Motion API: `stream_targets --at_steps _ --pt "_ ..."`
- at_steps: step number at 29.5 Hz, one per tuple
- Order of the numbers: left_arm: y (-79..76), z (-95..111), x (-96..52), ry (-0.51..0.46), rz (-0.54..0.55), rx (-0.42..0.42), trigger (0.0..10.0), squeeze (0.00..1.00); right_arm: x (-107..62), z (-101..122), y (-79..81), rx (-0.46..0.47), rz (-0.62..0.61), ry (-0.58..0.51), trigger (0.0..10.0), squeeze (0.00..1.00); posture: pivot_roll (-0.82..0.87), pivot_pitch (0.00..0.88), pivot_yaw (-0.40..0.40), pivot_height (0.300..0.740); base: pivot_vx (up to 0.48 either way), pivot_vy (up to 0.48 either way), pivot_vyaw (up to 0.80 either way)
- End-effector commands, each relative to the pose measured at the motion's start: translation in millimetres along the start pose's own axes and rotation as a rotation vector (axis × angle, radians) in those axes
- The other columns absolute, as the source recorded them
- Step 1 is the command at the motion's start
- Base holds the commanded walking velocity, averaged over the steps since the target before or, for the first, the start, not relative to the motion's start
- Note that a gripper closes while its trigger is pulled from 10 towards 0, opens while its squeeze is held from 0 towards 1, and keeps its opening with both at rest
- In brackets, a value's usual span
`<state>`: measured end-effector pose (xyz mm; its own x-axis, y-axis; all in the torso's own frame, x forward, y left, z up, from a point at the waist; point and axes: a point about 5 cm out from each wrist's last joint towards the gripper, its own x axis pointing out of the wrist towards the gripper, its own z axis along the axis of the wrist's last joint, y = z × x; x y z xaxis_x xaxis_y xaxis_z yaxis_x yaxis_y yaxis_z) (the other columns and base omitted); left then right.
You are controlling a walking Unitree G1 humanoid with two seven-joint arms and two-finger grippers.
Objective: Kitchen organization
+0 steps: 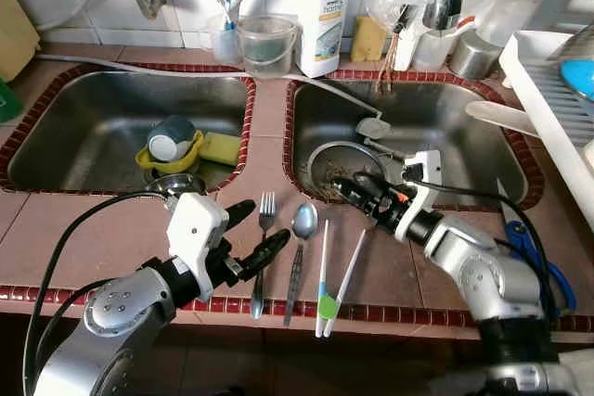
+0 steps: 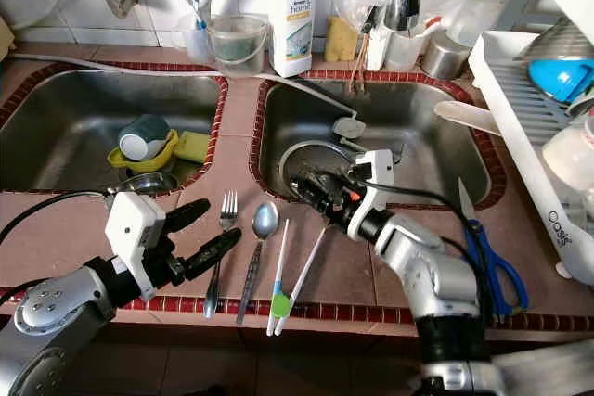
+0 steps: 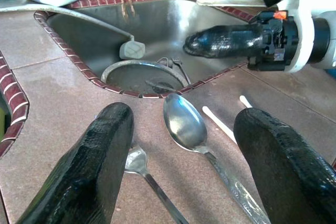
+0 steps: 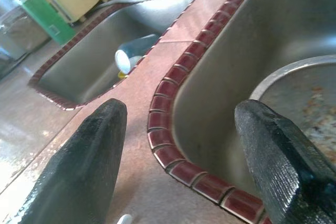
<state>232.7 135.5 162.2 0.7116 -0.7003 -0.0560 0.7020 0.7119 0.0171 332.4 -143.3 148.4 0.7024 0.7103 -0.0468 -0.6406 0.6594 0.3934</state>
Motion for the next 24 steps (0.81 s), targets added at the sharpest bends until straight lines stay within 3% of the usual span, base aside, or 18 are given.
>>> stream_targets --at_steps 1,14,24 --pt "-3.4 4 -0.7 -0.011 -0.009 0.013 10.0 0.00 2.0 -1 0.5 0.003 0.025 0.030 10.0 0.00 0.02 0.175 -0.011 0.740 0.000 0.000 0.00" --pt "-4.6 4 -2.2 -0.010 0.000 0.008 10.0 0.00 20.4 -1 7.4 -0.055 0.123 0.105 10.0 0.00 0.03 0.190 -0.017 0.740 0.000 0.000 0.00" --pt "-5.3 3 -3.6 -0.010 0.013 0.000 10.0 0.00 31.8 -16 22.0 -0.089 0.226 0.187 10.0 0.00 0.03 0.198 -0.023 0.740 0.000 0.000 0.00"
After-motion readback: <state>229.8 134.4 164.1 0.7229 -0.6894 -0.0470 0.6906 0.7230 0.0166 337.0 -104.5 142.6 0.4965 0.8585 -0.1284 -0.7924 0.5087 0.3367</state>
